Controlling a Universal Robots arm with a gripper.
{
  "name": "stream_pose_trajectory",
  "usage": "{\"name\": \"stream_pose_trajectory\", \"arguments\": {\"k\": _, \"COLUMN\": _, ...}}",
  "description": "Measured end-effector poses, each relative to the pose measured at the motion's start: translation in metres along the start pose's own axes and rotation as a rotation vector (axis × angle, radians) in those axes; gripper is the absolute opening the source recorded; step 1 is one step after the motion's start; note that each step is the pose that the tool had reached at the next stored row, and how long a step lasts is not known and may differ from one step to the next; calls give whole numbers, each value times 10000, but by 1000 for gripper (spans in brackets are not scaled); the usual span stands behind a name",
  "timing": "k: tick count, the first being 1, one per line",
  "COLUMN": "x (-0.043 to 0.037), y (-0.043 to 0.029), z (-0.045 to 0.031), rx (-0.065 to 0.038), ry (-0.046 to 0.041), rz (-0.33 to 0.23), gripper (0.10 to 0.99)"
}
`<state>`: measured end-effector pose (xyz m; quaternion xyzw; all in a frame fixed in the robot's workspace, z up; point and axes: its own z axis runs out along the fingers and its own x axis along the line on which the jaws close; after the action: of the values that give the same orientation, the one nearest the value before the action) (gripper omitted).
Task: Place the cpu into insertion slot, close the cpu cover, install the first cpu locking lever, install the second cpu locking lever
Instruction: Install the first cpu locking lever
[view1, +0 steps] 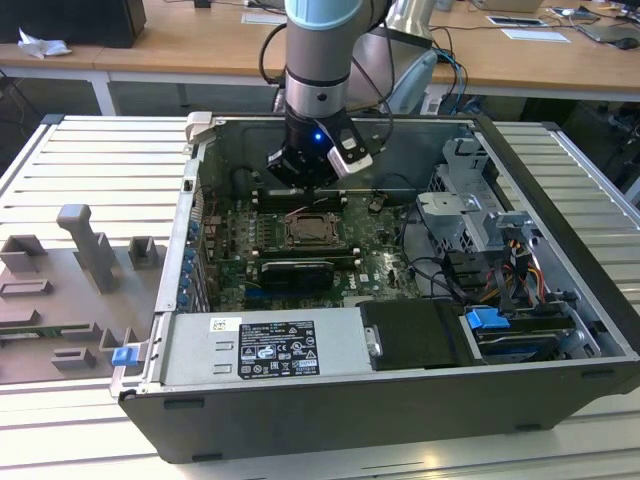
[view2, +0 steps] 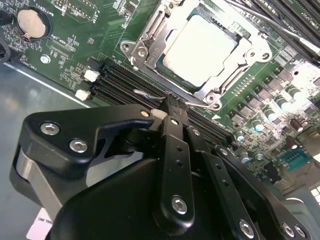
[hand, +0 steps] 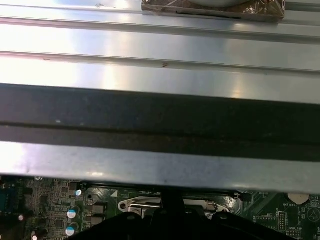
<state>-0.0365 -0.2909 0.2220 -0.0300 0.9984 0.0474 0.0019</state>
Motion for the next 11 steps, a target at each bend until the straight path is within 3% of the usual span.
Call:
{"name": "stream_pose_trajectory", "arguments": {"k": 6, "x": -107, "y": -7, "z": 35, "rx": 0, "ry": -1, "rz": 0, "gripper": 106}}
{"name": "stream_pose_trajectory", "arguments": {"k": 11, "x": -143, "y": -7, "z": 84, "rx": 0, "ry": 0, "rz": 0, "gripper": 106}}
